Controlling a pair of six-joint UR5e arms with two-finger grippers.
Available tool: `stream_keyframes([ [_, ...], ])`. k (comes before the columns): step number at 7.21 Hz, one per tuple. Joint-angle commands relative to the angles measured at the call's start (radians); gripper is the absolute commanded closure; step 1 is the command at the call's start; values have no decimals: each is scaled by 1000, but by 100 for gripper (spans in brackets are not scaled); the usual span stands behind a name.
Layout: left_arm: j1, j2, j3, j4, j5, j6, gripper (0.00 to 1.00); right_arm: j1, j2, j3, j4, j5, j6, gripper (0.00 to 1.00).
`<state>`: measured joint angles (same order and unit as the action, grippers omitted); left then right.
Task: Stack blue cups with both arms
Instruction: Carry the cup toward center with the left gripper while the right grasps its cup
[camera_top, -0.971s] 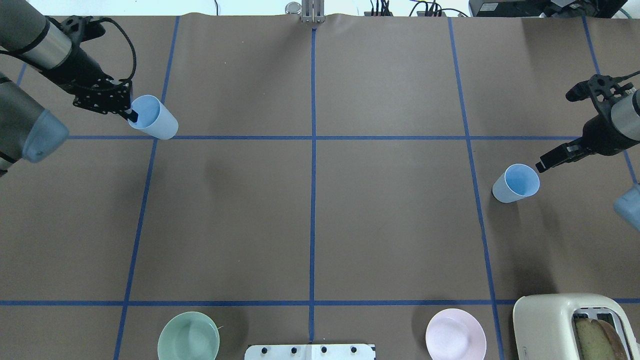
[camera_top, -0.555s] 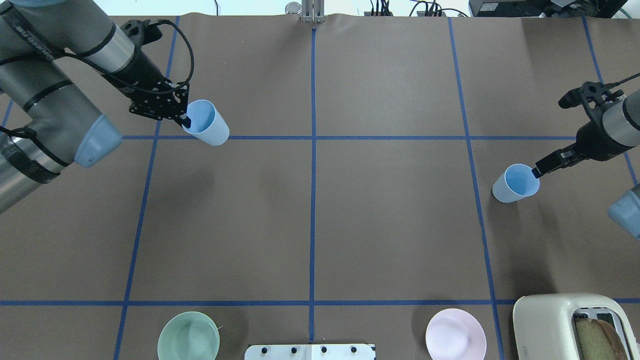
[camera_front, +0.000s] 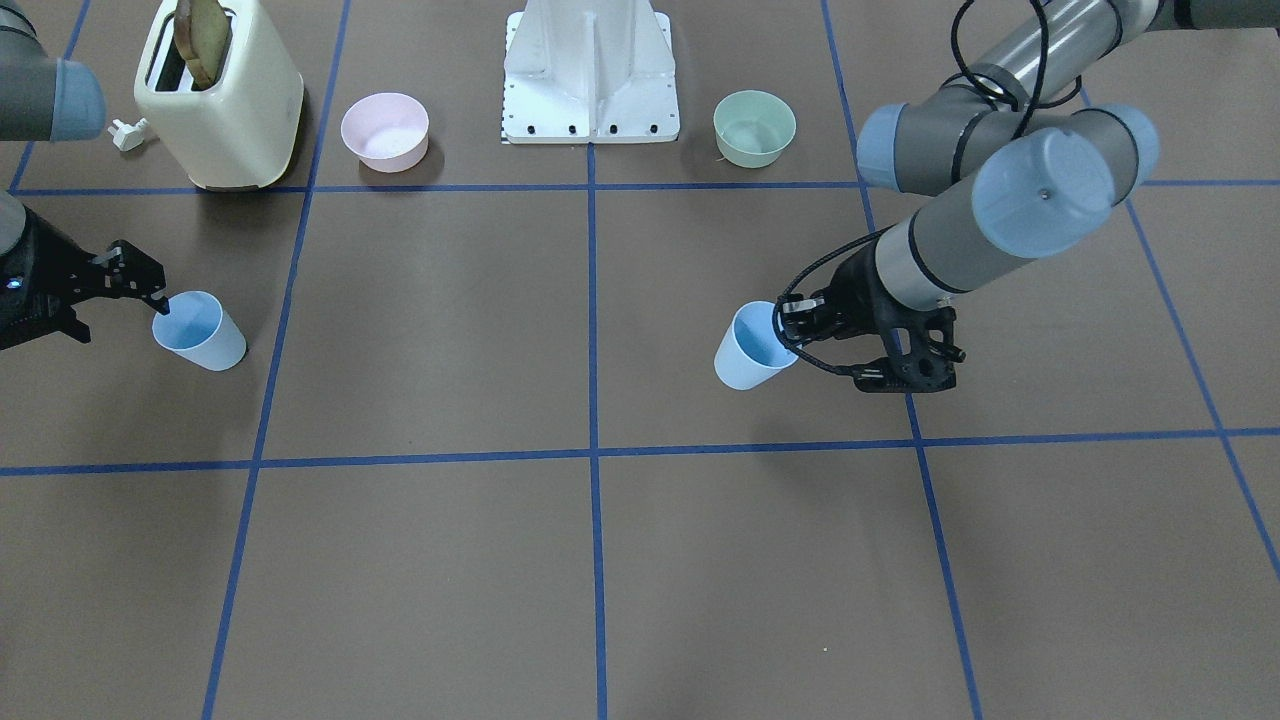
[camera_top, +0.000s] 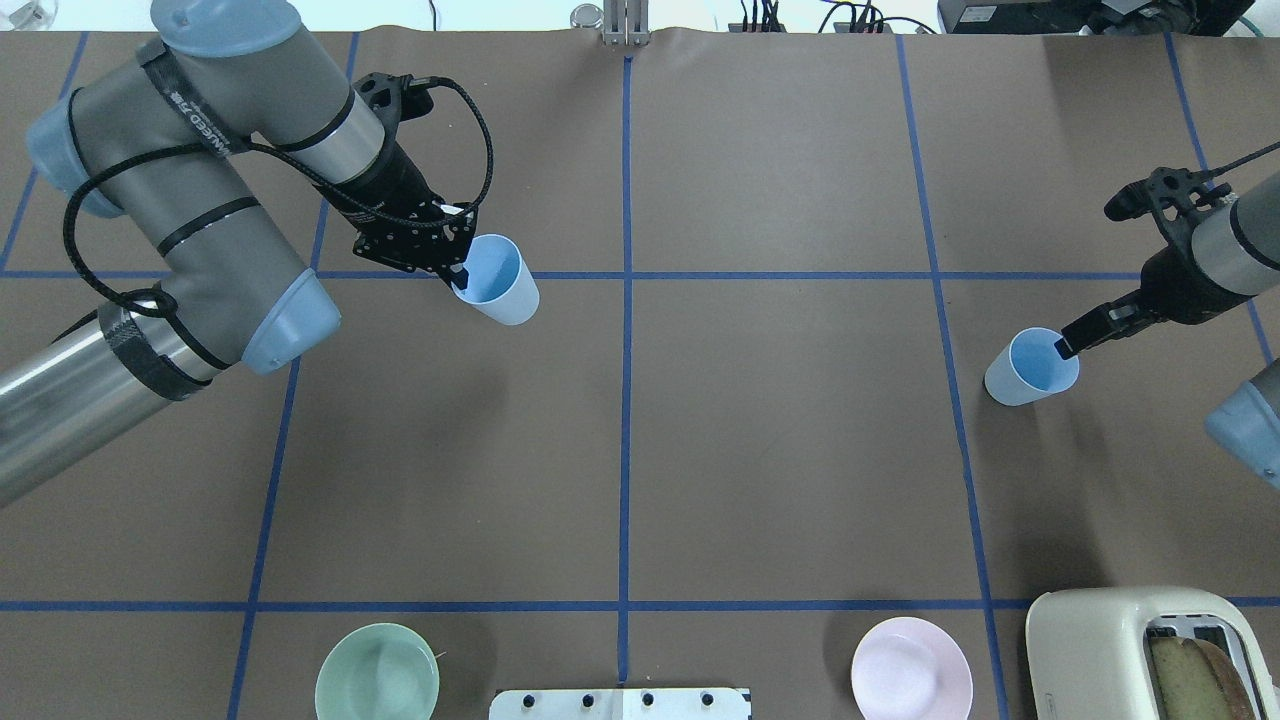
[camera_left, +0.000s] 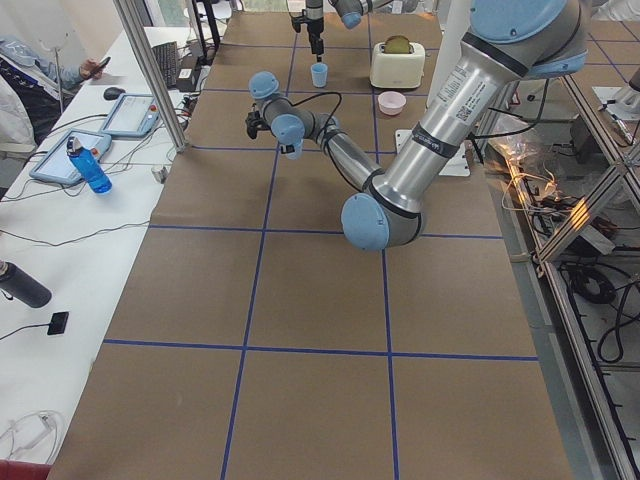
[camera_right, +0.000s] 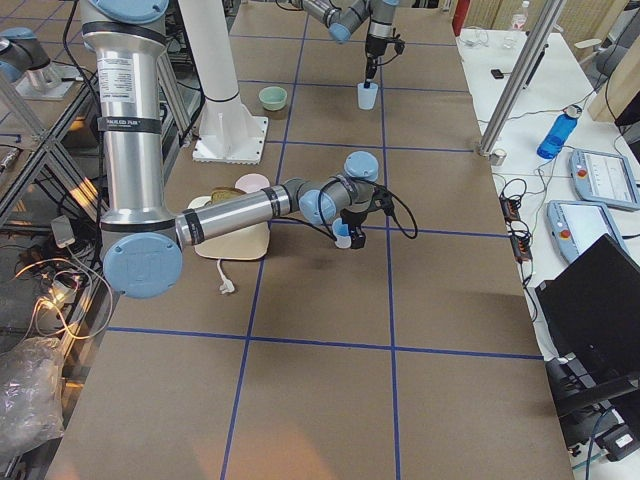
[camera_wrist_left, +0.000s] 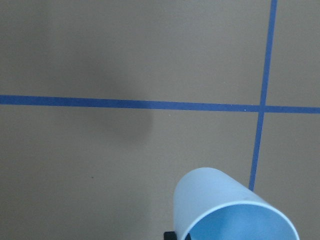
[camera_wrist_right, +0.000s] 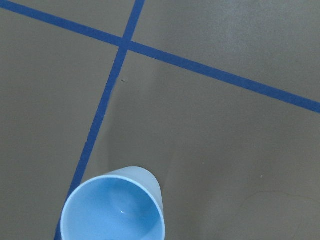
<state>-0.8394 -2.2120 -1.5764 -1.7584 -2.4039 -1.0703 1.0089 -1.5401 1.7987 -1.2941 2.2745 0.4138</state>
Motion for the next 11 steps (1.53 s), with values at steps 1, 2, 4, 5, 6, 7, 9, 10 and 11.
stream_keyframes([
  [1, 52, -14, 1, 0, 50, 0, 100, -6, 49, -45, -1, -1, 0, 8],
  [2, 83, -40, 2, 2, 77, -13, 100, -6, 52, -51, -1, -1, 0, 8],
  [4, 103, -64, 7, 2, 80, -42, 100, -9, 66, -53, -1, -1, 2, 10],
  [5, 115, -69, 9, 1, 100, -55, 100, -18, 66, -55, -1, -4, 0, 13],
  [6, 123, -72, 10, 0, 107, -59, 100, -32, 60, -55, -2, -22, 0, 15],
  [7, 123, -72, 12, 0, 108, -59, 100, -38, 54, -56, -2, -30, -1, 15],
  [9, 123, -78, 16, 2, 108, -62, 100, -39, 49, -59, -2, -30, -1, 15],
  [10, 123, -78, 16, 1, 108, -62, 100, -42, 49, -64, -2, -29, -1, 16],
  [11, 123, -78, 16, 0, 108, -62, 100, -52, 49, -64, -2, -30, 0, 28],
])
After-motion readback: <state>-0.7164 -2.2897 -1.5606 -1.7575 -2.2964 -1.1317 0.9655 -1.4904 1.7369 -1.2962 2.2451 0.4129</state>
